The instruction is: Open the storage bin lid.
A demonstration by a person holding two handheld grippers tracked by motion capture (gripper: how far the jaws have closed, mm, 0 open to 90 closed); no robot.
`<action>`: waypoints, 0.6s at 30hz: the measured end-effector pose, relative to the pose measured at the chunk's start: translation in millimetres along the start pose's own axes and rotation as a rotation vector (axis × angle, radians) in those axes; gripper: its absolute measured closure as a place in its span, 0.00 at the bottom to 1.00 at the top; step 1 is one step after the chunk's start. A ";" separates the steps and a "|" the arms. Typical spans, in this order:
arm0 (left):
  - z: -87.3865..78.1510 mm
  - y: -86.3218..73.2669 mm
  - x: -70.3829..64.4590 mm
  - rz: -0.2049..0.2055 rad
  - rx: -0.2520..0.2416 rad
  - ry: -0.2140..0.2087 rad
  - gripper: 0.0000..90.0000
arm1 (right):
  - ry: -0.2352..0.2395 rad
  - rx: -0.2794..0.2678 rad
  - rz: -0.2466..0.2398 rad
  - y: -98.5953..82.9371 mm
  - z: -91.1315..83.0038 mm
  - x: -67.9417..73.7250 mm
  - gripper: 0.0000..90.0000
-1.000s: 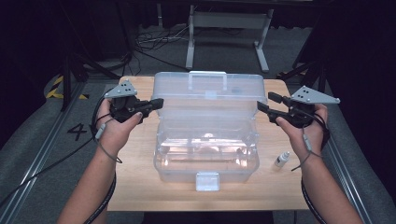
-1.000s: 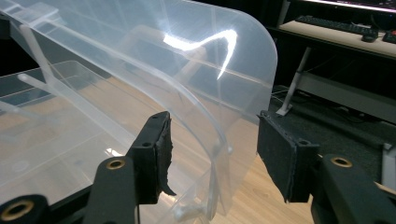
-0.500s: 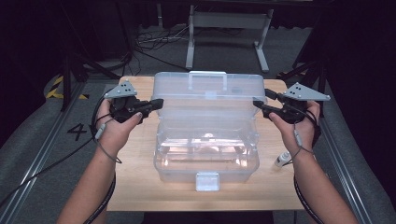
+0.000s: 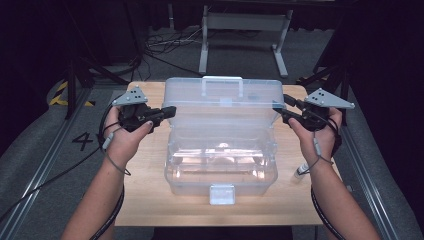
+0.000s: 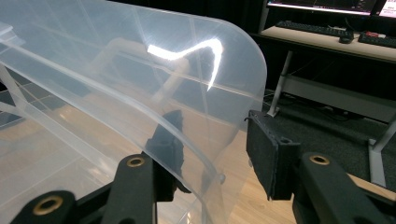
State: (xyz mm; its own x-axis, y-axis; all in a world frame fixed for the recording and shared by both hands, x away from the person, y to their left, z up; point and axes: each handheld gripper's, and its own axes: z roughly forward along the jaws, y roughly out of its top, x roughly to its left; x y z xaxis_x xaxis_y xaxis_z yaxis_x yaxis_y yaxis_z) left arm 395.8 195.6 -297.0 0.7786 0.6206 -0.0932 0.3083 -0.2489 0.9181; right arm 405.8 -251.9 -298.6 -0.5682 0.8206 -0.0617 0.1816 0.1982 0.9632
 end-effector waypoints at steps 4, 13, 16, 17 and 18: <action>-1.4 0.8 0.0 -0.001 0.001 0.002 1.00 | -0.016 0.011 -0.023 1.3 -0.3 0.8 0.66; -8.4 -1.4 -2.0 0.007 0.018 0.006 1.00 | -0.031 0.029 -0.021 4.1 1.7 -1.4 0.69; -11.7 -3.5 -1.9 0.011 0.023 0.008 1.00 | -0.041 0.034 -0.032 6.1 3.2 -1.7 0.69; -12.9 -4.6 -2.2 0.007 0.021 0.006 1.00 | -0.041 0.033 -0.029 6.3 3.7 -1.9 0.69; -14.4 -5.6 -2.4 0.005 0.018 0.003 1.00 | -0.042 0.031 -0.023 6.6 4.4 -2.4 0.69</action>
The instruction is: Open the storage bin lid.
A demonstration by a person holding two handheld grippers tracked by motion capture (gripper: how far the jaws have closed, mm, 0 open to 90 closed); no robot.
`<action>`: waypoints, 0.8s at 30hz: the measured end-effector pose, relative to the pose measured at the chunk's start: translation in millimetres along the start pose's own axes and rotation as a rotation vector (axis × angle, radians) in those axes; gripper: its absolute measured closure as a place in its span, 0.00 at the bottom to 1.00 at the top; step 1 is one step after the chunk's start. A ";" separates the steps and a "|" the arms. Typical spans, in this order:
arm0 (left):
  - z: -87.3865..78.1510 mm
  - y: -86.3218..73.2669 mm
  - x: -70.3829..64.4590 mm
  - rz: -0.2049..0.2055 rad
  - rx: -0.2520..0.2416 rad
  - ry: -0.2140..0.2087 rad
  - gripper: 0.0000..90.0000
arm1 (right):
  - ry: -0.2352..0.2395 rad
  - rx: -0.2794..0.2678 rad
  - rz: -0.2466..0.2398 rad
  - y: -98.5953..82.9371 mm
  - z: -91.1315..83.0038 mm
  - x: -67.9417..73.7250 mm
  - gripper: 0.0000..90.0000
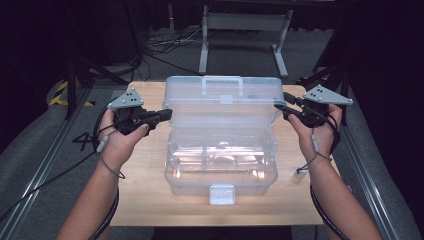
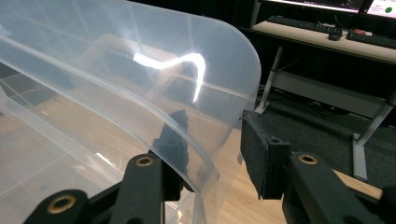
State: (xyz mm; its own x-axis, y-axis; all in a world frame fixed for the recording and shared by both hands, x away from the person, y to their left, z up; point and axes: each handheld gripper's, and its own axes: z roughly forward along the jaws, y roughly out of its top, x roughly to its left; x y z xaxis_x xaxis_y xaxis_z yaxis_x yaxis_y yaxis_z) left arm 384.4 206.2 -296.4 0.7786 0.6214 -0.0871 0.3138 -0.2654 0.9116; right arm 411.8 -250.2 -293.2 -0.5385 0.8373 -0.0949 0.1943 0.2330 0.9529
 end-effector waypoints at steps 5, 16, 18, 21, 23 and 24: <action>-4.8 -5.3 0.1 -0.003 0.003 0.002 1.00 | -0.014 -0.005 0.003 2.4 4.2 -1.0 0.70; -17.3 -21.8 6.0 -0.029 0.002 0.023 1.00 | -0.046 0.015 0.011 9.6 12.5 -3.6 0.73; -20.8 -26.0 7.4 -0.039 -0.001 0.029 1.00 | -0.043 0.012 0.022 10.1 14.9 -5.4 0.73; -25.4 -31.1 7.9 -0.046 0.002 0.043 1.00 | -0.037 0.014 0.031 11.4 18.2 -8.6 0.74; -28.7 -34.9 5.7 -0.042 0.013 0.058 1.00 | -0.035 0.014 0.024 12.6 21.3 -10.7 0.74; -29.6 -36.2 5.3 -0.037 0.019 0.060 1.00 | -0.034 0.015 0.020 13.0 22.4 -11.8 0.74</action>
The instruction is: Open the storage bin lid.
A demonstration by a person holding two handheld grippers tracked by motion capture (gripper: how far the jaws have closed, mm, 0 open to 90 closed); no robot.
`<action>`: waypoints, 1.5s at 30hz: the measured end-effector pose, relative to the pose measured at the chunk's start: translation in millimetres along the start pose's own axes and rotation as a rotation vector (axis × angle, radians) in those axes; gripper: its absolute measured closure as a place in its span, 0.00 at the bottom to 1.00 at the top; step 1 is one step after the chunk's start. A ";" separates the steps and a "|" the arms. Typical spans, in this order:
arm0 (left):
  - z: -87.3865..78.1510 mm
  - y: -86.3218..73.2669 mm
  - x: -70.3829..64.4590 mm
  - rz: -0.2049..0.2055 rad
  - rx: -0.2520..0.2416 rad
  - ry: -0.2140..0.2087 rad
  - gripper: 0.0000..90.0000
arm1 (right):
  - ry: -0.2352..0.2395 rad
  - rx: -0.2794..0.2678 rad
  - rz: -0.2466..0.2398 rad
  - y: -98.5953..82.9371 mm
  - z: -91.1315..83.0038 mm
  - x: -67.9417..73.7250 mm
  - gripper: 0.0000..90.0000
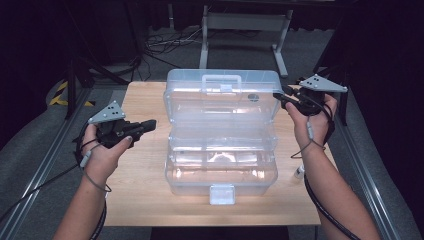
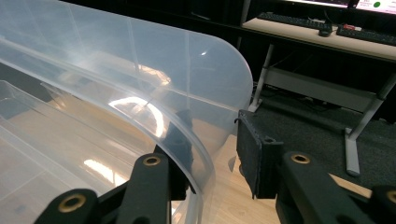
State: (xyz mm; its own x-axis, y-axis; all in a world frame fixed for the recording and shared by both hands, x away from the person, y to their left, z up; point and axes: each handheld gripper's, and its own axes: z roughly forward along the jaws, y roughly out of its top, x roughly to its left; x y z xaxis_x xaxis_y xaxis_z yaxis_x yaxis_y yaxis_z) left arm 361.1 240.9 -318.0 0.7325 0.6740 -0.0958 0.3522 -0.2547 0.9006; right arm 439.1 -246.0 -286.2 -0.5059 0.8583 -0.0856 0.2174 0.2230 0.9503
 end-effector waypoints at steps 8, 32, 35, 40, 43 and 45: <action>-2.9 -11.8 2.5 -0.018 0.004 -0.007 1.00 | -0.008 0.018 0.004 3.7 6.5 -3.1 0.76; 5.4 -58.3 -0.9 -0.014 0.035 -0.145 1.00 | -0.051 0.107 0.024 15.6 31.6 -13.6 0.83; 7.9 -63.5 -4.7 -0.006 0.057 -0.160 1.00 | -0.057 0.117 0.031 16.9 35.2 -14.5 0.84; 7.8 -67.6 -12.5 0.001 0.065 -0.176 1.00 | -0.060 0.127 0.030 17.7 39.2 -16.5 0.85; 9.4 -70.7 -21.5 0.016 0.095 -0.200 1.00 | -0.057 0.134 0.040 18.4 43.2 -18.4 0.85; 11.0 -72.1 -27.0 0.027 0.111 -0.210 1.00 | -0.056 0.137 0.046 18.6 45.9 -19.9 0.85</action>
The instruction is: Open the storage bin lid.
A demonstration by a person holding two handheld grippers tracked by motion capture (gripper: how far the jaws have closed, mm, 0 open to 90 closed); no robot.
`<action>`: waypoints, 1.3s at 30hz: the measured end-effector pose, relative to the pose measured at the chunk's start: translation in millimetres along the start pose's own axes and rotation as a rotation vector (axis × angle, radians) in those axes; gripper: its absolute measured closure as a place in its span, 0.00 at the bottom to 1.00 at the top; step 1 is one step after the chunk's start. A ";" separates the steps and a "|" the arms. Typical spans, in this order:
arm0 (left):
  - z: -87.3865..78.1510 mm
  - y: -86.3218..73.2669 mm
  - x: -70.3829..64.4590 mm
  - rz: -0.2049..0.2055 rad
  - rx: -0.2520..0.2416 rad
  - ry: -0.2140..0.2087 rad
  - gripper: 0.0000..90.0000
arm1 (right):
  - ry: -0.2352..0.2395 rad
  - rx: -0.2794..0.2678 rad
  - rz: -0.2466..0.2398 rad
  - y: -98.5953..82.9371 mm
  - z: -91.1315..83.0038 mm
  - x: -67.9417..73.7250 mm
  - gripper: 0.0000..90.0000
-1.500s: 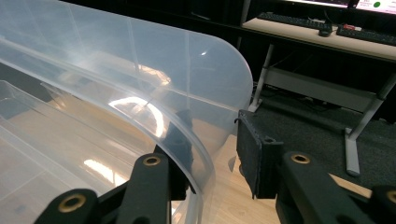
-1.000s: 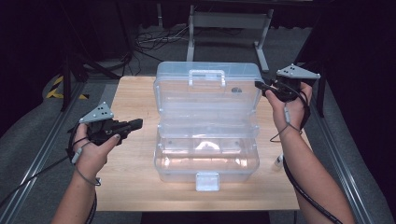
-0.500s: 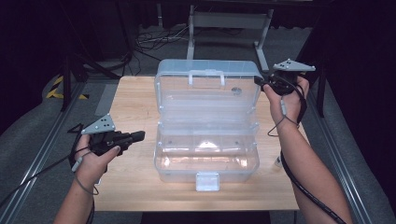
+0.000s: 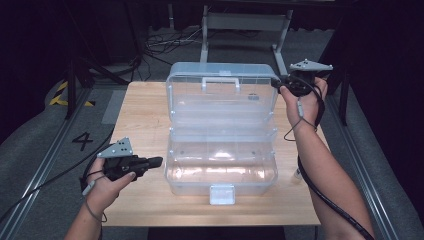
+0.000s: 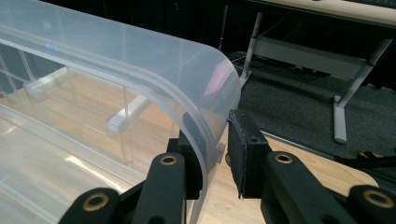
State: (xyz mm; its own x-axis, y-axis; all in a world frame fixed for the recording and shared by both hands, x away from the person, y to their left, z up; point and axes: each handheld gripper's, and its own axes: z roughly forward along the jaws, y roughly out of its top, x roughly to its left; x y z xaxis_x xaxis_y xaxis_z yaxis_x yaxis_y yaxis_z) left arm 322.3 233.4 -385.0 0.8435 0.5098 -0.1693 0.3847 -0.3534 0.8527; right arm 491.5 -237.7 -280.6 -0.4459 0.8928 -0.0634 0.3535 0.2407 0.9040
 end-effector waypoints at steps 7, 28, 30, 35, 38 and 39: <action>12.5 -5.4 -5.2 0.009 0.035 -0.032 0.99 | 0.001 0.014 0.007 2.1 8.2 -3.9 0.86; 22.1 -12.3 -0.2 -0.012 0.045 -0.061 0.99 | -0.003 0.078 0.056 8.1 44.8 -17.9 0.91; 22.1 -12.1 0.0 -0.008 0.047 -0.061 0.99 | -0.003 0.084 0.059 8.3 46.8 -18.6 0.92; 23.7 -11.7 0.5 -0.009 0.050 -0.071 0.98 | 0.002 0.105 0.073 7.5 59.6 -23.4 0.92; 24.6 -11.5 0.9 -0.008 0.051 -0.074 0.98 | 0.004 0.115 0.073 7.2 63.5 -25.2 0.93; 24.7 -11.5 1.0 -0.008 0.051 -0.075 0.98 | 0.005 0.119 0.077 7.2 65.3 -25.7 0.93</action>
State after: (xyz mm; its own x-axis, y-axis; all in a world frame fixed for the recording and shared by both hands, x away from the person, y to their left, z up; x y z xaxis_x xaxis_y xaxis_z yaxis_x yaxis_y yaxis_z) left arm 328.0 218.6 -407.2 0.8655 0.4530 -0.2137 0.4080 -0.3901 0.8254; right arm 559.2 -234.0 -300.2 -0.4177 0.9085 0.0062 0.4812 0.2155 0.8497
